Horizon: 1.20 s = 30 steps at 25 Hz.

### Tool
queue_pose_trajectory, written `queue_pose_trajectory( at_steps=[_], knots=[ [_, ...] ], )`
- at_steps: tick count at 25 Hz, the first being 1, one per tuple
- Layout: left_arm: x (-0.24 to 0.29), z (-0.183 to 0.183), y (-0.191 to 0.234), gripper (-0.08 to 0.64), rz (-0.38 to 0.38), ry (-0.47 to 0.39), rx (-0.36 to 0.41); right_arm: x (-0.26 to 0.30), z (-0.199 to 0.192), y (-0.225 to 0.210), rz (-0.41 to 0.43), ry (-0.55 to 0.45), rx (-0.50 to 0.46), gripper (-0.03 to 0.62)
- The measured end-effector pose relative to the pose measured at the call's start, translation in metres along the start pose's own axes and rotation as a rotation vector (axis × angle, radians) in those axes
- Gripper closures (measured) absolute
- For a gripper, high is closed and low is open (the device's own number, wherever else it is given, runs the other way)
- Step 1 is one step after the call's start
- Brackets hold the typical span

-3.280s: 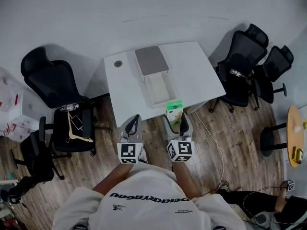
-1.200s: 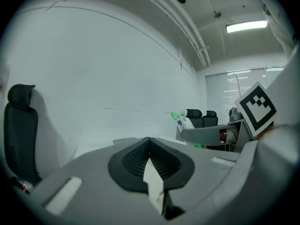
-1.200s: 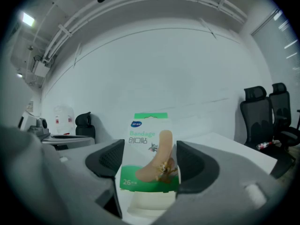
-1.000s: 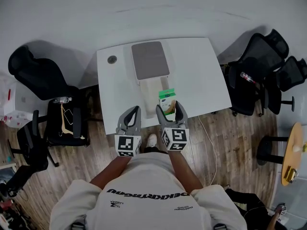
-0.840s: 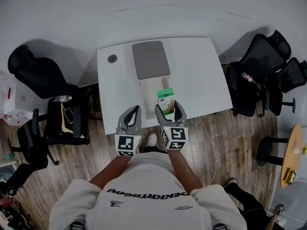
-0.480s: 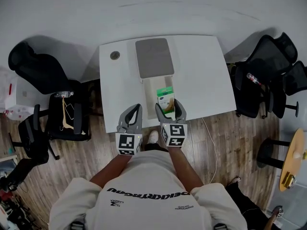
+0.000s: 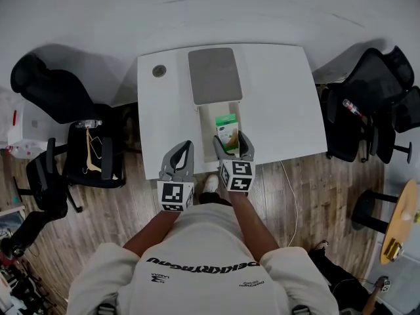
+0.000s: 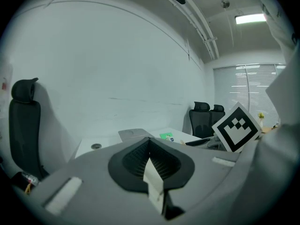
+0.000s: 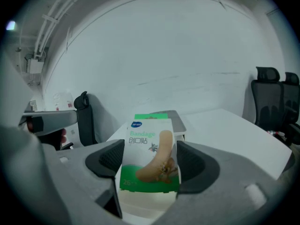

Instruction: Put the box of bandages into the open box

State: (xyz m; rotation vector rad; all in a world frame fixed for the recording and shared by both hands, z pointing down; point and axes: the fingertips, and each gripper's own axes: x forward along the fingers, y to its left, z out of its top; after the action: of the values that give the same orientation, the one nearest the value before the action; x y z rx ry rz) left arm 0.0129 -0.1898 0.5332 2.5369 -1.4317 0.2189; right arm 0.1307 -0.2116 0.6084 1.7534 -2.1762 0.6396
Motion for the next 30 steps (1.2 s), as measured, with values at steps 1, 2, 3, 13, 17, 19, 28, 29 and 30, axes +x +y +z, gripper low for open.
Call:
queue_pose_trajectory(
  at_steps=[1,2,3,13,17,19,28,29,30],
  knots=[
    [0.000,-0.001,0.001,0.560,0.002,0.002,-0.001,0.003,-0.002,-0.001,0.000,0.008,0.004,0.247],
    [0.001,-0.001,0.002,0.560,0.004,0.003,-0.002,0.005,-0.004,-0.001,0.001,0.015,0.008,0.247],
    [0.001,-0.002,0.003,0.560,0.007,0.005,-0.003,0.008,-0.005,-0.002,0.000,0.022,0.012,0.247],
    [0.008,-0.009,0.012,0.560,0.026,0.021,-0.017,0.037,-0.026,-0.008,-0.015,0.099,0.038,0.247],
    [0.011,-0.009,0.014,0.560,0.034,0.022,-0.023,0.045,-0.029,-0.011,-0.017,0.120,0.038,0.247],
    [0.012,-0.009,0.014,0.560,0.038,0.025,-0.024,0.049,-0.033,-0.012,-0.021,0.137,0.037,0.247],
    [0.014,-0.016,0.022,0.560,0.046,0.040,-0.030,0.063,-0.044,-0.012,-0.031,0.191,0.038,0.247],
    [0.015,-0.016,0.022,0.560,0.047,0.041,-0.031,0.064,-0.046,-0.012,-0.031,0.194,0.039,0.247],
    [0.015,-0.016,0.022,0.560,0.048,0.042,-0.031,0.065,-0.047,-0.013,-0.032,0.198,0.039,0.247]
  ],
)
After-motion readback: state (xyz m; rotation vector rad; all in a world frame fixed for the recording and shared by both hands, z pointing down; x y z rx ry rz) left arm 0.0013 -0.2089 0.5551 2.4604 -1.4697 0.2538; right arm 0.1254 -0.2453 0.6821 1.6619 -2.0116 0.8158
